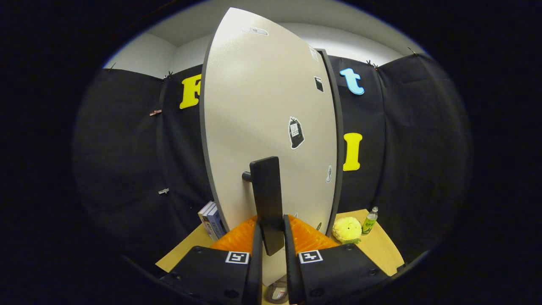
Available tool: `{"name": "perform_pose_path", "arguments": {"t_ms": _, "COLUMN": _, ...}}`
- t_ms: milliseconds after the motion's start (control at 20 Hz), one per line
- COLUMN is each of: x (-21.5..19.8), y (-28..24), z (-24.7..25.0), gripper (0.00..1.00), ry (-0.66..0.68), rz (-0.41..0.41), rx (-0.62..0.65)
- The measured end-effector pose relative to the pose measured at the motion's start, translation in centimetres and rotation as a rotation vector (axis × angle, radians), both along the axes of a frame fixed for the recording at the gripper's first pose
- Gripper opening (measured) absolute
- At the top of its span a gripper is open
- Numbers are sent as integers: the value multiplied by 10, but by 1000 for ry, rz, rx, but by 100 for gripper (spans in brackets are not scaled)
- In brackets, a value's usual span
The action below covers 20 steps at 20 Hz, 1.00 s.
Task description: Open the shoe cabinet door, grab the shoes and put them into the shoe cabinet, then close the shoe cabinet door.
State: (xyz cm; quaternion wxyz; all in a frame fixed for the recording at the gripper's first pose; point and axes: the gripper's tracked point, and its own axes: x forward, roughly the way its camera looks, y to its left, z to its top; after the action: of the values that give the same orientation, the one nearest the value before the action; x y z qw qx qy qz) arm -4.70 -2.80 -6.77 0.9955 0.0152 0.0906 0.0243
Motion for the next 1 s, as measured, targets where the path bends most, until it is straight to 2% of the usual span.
{"name": "perform_pose_path", "arguments": {"t_ms": 450, "x": -41, "y": -46, "z": -8, "gripper": 27, "ry": 30, "rz": -109, "rx": -13}}
{"name": "perform_pose_path", "arguments": {"t_ms": 600, "x": -69, "y": -64, "z": -5, "gripper": 27, "ry": 30, "rz": -174, "rx": 12}}
{"name": "perform_pose_path", "arguments": {"t_ms": 800, "x": -98, "y": -67, "z": 12, "gripper": 22, "ry": -47, "rz": -182, "rx": -15}}
{"name": "perform_pose_path", "arguments": {"t_ms": 1000, "x": -108, "y": -55, "z": -3, "gripper": 22, "ry": -19, "rz": -136, "rx": -2}}
